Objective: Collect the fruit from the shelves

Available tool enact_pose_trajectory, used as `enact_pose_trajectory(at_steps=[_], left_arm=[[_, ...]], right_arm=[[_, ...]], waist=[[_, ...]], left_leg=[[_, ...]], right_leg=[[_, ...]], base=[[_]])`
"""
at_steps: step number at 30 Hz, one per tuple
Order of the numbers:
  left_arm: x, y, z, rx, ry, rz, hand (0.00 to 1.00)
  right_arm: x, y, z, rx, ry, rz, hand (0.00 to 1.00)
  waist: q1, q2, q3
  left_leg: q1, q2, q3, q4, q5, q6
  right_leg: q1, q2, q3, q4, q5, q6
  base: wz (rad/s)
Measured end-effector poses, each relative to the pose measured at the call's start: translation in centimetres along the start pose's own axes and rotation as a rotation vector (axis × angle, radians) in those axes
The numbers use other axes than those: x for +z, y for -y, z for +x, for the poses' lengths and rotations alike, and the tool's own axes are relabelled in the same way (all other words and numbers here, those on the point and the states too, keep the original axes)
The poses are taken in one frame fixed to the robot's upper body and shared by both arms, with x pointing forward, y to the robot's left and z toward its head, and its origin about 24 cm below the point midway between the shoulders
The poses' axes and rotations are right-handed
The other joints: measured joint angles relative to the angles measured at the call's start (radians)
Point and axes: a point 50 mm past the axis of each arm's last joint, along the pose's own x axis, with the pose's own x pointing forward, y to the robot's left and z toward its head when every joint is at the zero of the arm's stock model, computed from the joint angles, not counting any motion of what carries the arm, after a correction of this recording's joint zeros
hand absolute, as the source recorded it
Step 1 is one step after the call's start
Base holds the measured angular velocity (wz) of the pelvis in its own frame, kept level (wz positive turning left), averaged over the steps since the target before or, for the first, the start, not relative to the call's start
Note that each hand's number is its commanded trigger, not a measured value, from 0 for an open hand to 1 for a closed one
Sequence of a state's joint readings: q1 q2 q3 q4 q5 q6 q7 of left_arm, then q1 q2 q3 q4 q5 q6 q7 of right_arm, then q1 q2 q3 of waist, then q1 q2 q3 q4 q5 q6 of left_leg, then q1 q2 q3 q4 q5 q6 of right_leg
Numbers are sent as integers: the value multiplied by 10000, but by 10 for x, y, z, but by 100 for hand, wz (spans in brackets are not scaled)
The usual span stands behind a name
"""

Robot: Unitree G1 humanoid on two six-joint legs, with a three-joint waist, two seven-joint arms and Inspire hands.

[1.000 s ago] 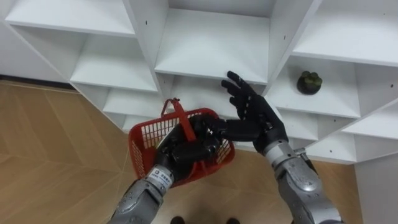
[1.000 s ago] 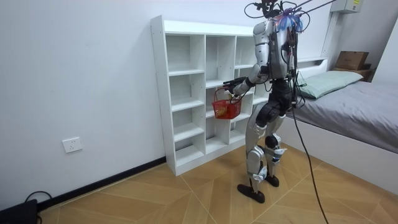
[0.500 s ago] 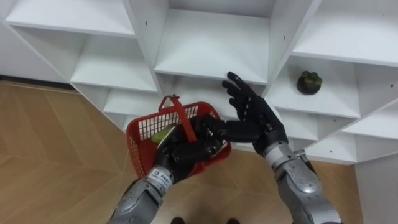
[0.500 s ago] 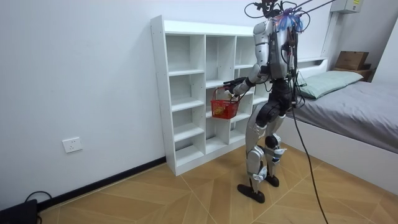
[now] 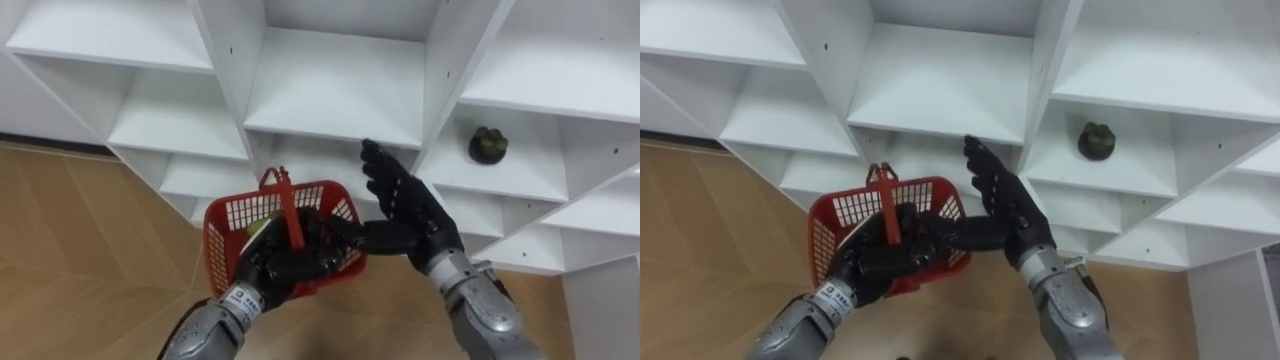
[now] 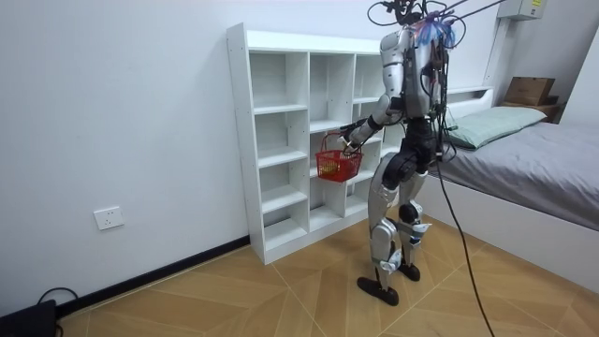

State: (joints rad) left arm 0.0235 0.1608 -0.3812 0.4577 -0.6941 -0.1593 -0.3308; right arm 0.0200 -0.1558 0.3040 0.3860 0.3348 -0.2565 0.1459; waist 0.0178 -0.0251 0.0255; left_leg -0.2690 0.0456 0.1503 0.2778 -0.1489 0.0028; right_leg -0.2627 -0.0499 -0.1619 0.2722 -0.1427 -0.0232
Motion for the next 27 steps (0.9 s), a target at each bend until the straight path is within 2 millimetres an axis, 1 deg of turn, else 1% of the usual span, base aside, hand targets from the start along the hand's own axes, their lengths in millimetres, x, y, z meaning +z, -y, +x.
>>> enact_pose_trajectory(at_steps=[1, 2, 6, 8, 9, 10, 12, 13, 14, 16, 17, 20, 27], left_arm=[[-4, -2, -4, 122, -146, 82, 100], [-7, -4, -7, 243, -273, 171, 100], [-12, -7, -13, 547, -434, 177, 100], [-8, -9, -15, 646, -220, 89, 100], [-3, -11, -15, 663, -87, 198, 100], [-1, -12, -16, 701, -12, 231, 100], [4, -17, -17, 893, 179, 250, 100], [5, -19, -19, 994, 227, 300, 100], [5, -20, -21, 1171, 290, 316, 100], [5, -21, -26, 1340, 322, 447, 100], [4, -21, -27, 1353, 295, 531, 100], [5, -21, -27, 1518, 335, 550, 100], [7, -19, -25, 1906, 695, 466, 100]], right_arm=[[-5, 0, -4, 16, -261, -30, 0], [-8, 0, -7, 48, -415, -139, 0], [-11, 3, -18, -22, -566, -254, 0], [-10, 6, -27, -91, -512, -316, 0], [-10, 7, -33, -150, -523, -364, 0], [-10, 7, -35, -154, -528, -405, 0], [-10, 7, -39, -133, -543, -539, 0], [-10, 7, -41, -135, -578, -658, 0], [-12, 7, -44, -178, -656, -750, 0], [-15, 9, -48, -286, -820, -996, 0], [-17, 10, -52, -424, -925, -1090, 0], [-19, 12, -55, -656, -1059, -1385, 0], [-18, 14, -54, -1318, -1032, -1965, 0]], waist=[[-3, -41, -19], [-9, -54, -28], [-159, -97, -48], [-224, -112, -55], [-221, -140, -80], [-218, -149, -89], [-226, -151, -102], [-233, -167, -126], [-261, -177, -149], [-396, -174, -175], [-406, -178, -177], [-417, -175, -187], [-501, -172, -189]], left_leg=[[146, 0, 118, -88, -1, 0], [211, 1, 120, -98, -23, -9], [374, 0, 160, -104, -46, -17], [563, 4, 166, -160, -83, -23], [705, 4, 202, -237, -82, -23], [775, 18, 249, -244, -84, -26], [1048, 62, 414, -311, -110, -45], [1271, 72, 532, -436, -113, -51], [1454, 96, 623, -460, -142, -75], [1657, 120, 640, -468, -196, -93], [1773, 126, 640, -483, -224, -105], [1995, 129, 703, -573, -238, -115], [2210, 106, 734, -741, -239, -118]], right_leg=[[32, 9, 128, 13, -5, 8], [47, 18, 203, 22, -3, 11], [171, 29, 223, 3, -1, 14], [344, 100, 243, -39, -7, 23], [431, 134, 351, -56, -6, 24], [490, 158, 406, -78, -3, 29], [697, 209, 529, -165, 42, 30], [821, 235, 619, -176, 45, 29], [963, 261, 749, -212, 45, 29], [1182, 316, 791, -327, 50, 28], [1276, 333, 796, -353, 50, 28], [1421, 355, 858, -357, 50, 28], [1578, 358, 887, -390, 49, 31]], base=[[-27], [-27], [-7], [-2], [-7], [-19], [-26], [-30], [-27], [-11], [-7], [-11], [-3]])
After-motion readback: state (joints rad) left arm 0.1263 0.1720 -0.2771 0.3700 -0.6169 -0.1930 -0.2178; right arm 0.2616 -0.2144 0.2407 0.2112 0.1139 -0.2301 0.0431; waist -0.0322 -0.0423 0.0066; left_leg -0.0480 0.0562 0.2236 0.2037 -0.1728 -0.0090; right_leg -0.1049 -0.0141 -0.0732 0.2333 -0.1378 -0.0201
